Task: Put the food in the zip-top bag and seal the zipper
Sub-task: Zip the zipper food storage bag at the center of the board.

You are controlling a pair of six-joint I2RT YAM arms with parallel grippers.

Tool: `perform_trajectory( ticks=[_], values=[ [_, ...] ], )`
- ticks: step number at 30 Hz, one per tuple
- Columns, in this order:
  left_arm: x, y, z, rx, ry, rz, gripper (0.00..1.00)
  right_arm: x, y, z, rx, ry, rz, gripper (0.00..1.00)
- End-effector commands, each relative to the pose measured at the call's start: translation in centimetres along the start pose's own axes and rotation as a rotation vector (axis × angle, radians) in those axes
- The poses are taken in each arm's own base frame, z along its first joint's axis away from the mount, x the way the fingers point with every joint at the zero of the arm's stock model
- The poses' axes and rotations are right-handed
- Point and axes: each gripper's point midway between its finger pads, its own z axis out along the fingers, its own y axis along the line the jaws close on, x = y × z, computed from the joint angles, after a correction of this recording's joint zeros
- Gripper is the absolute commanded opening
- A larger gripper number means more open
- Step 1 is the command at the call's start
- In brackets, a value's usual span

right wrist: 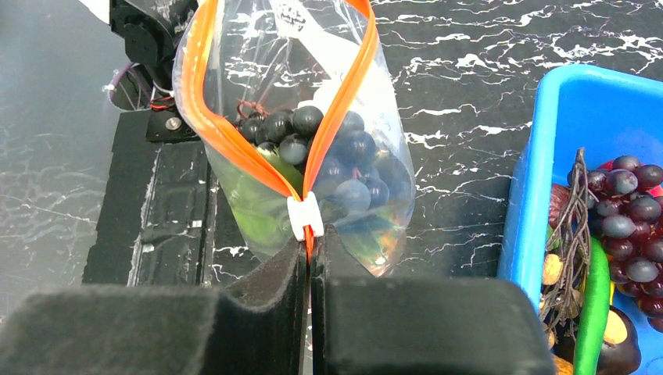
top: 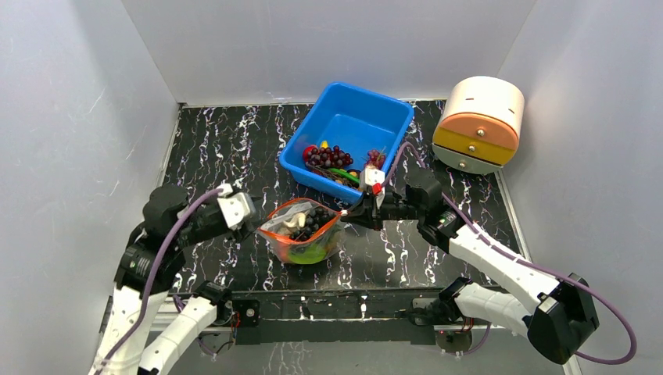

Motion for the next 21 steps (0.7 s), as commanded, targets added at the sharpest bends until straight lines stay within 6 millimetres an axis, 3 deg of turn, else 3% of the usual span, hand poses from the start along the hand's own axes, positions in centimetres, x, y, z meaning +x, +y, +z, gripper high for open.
perform_trajectory(
  ticks=[1,9,14,21],
  values=[
    [-1.7,-0.6,3.3,0.171,-0.085,-0.127,0.47,-4.9,-0.4,0.1,-0.003,-0.091,-0.079,0.00],
    [-4.0,0.0,6.1,0.274,-0.229,-0.118,0.50,-4.7,-0.1,0.4,-0.017,-0.089,-0.073,0.00],
    [-4.0,0.3,8.0,0.283,-0.247,-0.126,0.50,-4.7,0.0,0.6,-0.016,-0.099,-0.069,0.00],
    [-3.6,-1.7,11.8,0.317,-0.174,-0.136,0.52,-4.4,0.0,0.8,-0.007,-0.094,-0.057,0.00]
  ],
)
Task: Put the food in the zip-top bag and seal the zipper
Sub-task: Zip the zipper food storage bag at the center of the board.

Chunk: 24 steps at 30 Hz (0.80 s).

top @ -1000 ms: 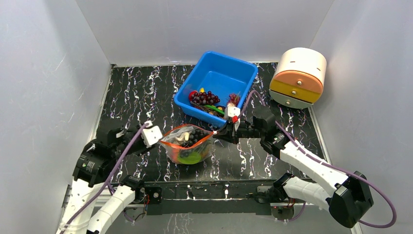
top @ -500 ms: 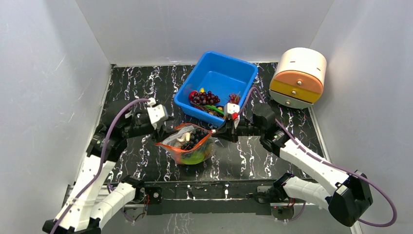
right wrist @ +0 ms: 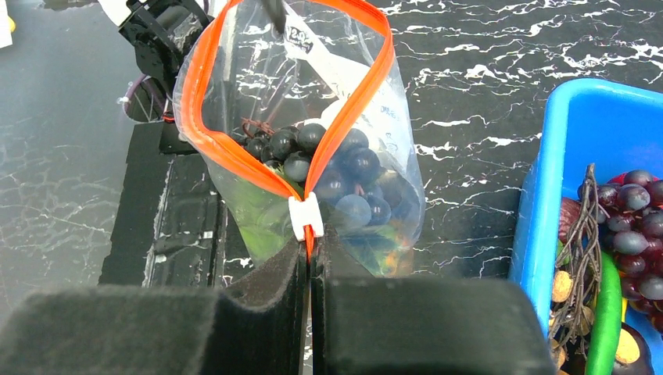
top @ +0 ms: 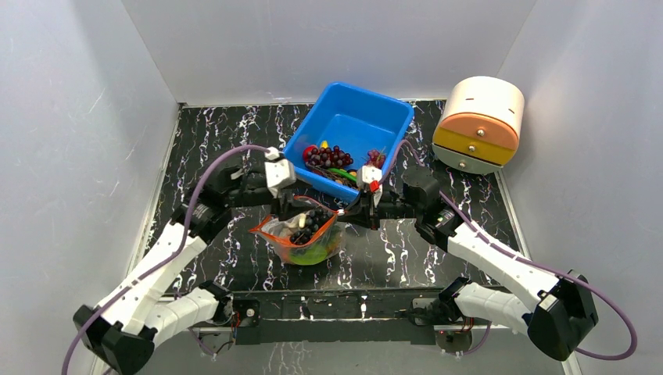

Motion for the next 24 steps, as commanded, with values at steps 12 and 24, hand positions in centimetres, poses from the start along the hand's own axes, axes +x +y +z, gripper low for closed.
perform_trajectory(
  ticks=[12,24],
  values=[
    [1.0,-2.9,6.7,0.081,0.032,0.101,0.52,-3.1,-0.5,0.3,0.026,-0.089,-0.063,0.00],
    [2.0,-3.4,7.3,0.113,0.063,0.132,0.32,-3.0,-0.4,0.4,0.024,-0.090,-0.060,0.00]
  ],
)
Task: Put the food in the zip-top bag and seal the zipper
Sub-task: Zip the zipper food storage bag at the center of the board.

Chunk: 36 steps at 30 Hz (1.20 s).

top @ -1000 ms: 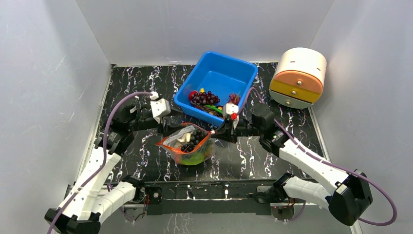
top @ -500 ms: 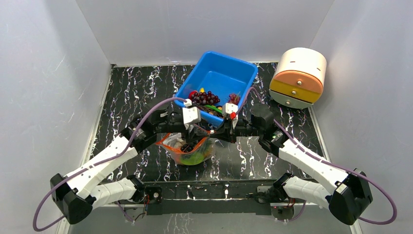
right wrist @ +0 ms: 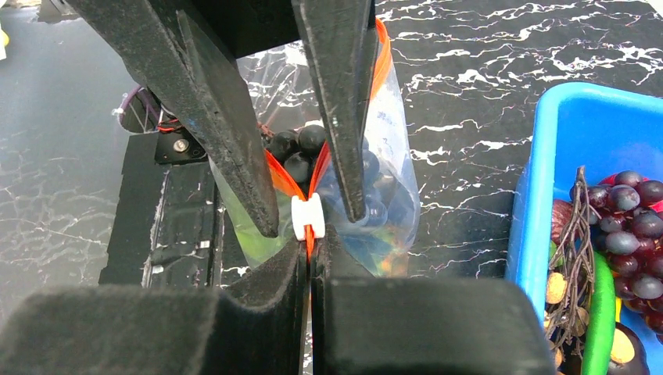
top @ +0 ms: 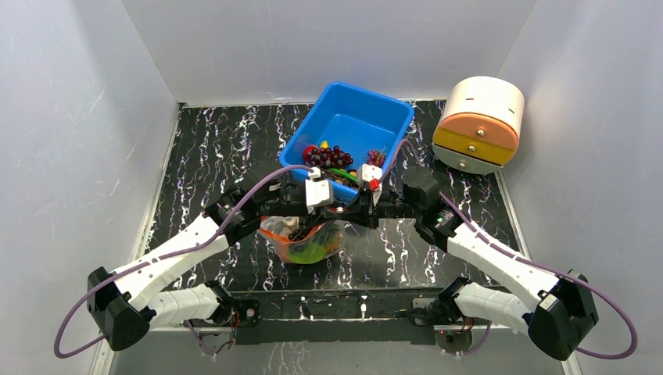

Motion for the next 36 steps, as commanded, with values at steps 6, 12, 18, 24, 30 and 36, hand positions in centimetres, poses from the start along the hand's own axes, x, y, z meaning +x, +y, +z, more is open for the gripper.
perform_trajectory(
  ticks=[6,12,18,24,30,36],
  values=[
    [-0.8,-0.1,0.0,0.008,-0.023,0.055,0.22,-2.5,-0.1,0.3,-0.003,-0.075,-0.071,0.00],
    [-1.0,-0.2,-0.2,0.015,-0.024,0.064,0.02,-2.3,0.0,0.4,-0.004,-0.071,-0.070,0.00],
    [-1.0,-0.3,-0.8,0.005,-0.006,0.074,0.00,-2.0,-0.2,0.2,0.016,-0.063,-0.078,0.00],
    [-0.3,-0.3,-1.8,-0.022,0.056,0.067,0.00,-1.8,-0.2,0.0,0.027,-0.062,-0.079,0.00],
    [-0.2,-0.4,-2.8,-0.044,0.069,0.068,0.00,-2.4,-0.5,-0.3,0.062,-0.083,-0.088,0.00],
    [0.3,-0.6,-3.2,-0.050,0.092,0.057,0.00,-2.3,-0.5,-0.6,0.071,-0.079,-0.087,0.00]
  ],
)
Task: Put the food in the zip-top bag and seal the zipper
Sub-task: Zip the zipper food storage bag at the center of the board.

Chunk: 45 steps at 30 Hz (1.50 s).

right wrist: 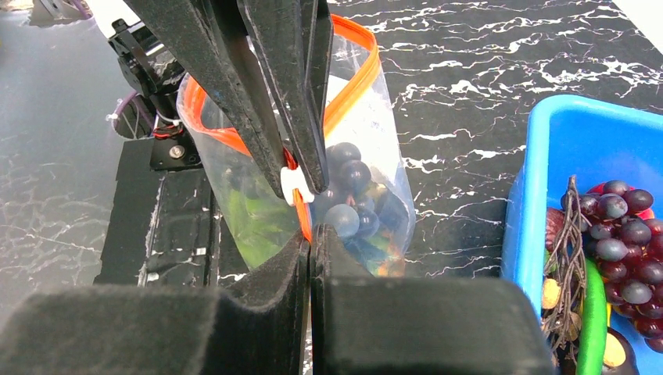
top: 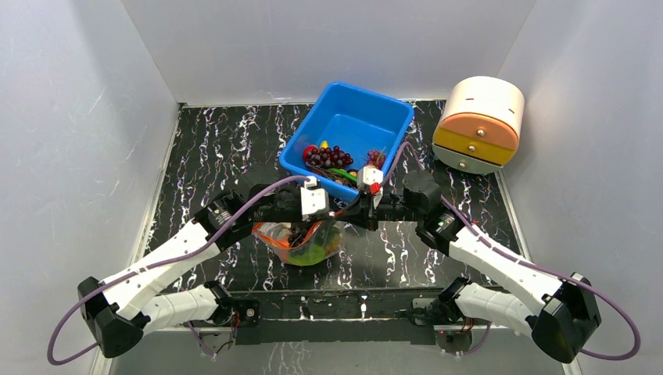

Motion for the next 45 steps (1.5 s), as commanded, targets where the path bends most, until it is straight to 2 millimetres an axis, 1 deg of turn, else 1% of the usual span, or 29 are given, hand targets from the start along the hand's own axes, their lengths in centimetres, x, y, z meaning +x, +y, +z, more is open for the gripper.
perform_trajectory(
  ticks=[1,6,9,10,11,12,13,16,28,36,38,39,40,41,42,45],
  values=[
    [-0.4,0.0,-1.5,-0.025,0.019,0.008,0.00,-1.9,-0.7,-0.6,0.049,-0.061,-0.064,0.00],
    [0.0,-0.1,-1.9,-0.034,0.041,0.004,0.00,-1.6,-0.8,-0.9,0.066,-0.046,-0.075,0.00],
    [-0.1,-0.2,-2.0,-0.034,0.032,0.009,0.00,-1.7,0.4,-0.9,-0.008,-0.052,-0.121,0.00],
    [-0.3,-0.2,-1.9,-0.032,0.022,0.010,0.00,-1.8,0.6,-0.9,-0.023,-0.055,-0.132,0.06],
    [-0.5,-0.2,-1.8,-0.030,0.012,0.010,0.00,-1.8,0.7,-0.9,-0.030,-0.056,-0.141,0.24],
    [-0.6,-0.2,-1.7,-0.024,0.003,0.009,0.00,-1.9,0.9,-1.0,-0.038,-0.059,-0.156,0.35],
    [-0.8,-0.2,-1.6,-0.021,-0.006,0.010,0.00,-2.0,1.0,-1.0,-0.045,-0.061,-0.165,0.38],
    [-0.8,-0.2,-1.2,-0.011,-0.011,0.009,0.00,-2.4,1.0,-0.9,-0.053,-0.068,-0.175,0.39],
    [-1.2,-0.1,-0.7,0.005,-0.020,0.000,0.00,-3.8,0.7,0.1,-0.072,-0.112,-0.178,0.37],
    [-1.2,-0.3,-0.6,0.016,-0.025,-0.004,0.00,-4.6,0.6,0.5,-0.072,-0.128,-0.189,0.30],
    [-1.1,-0.4,-0.5,0.020,-0.024,-0.007,0.00,-4.7,0.6,0.5,-0.070,-0.134,-0.187,0.26],
    [-1.1,-0.4,-0.6,0.020,-0.023,-0.008,0.00,-4.8,0.6,0.6,-0.072,-0.138,-0.186,0.20],
    [-1.0,-0.4,-0.6,0.021,-0.022,-0.010,0.00,-4.8,0.7,0.6,-0.073,-0.140,-0.185,0.12],
    [-1.0,-0.5,-0.6,0.022,-0.020,-0.013,0.00,-4.9,0.7,0.6,-0.073,-0.145,-0.184,0.02],
    [-1.0,-0.5,-0.6,0.022,-0.021,-0.016,0.00,-4.9,0.7,0.6,-0.069,-0.146,-0.179,0.00],
    [-0.8,-0.5,-0.9,0.010,-0.006,-0.029,0.00,-4.6,0.3,0.6,-0.044,-0.135,-0.152,0.00]
  ],
)
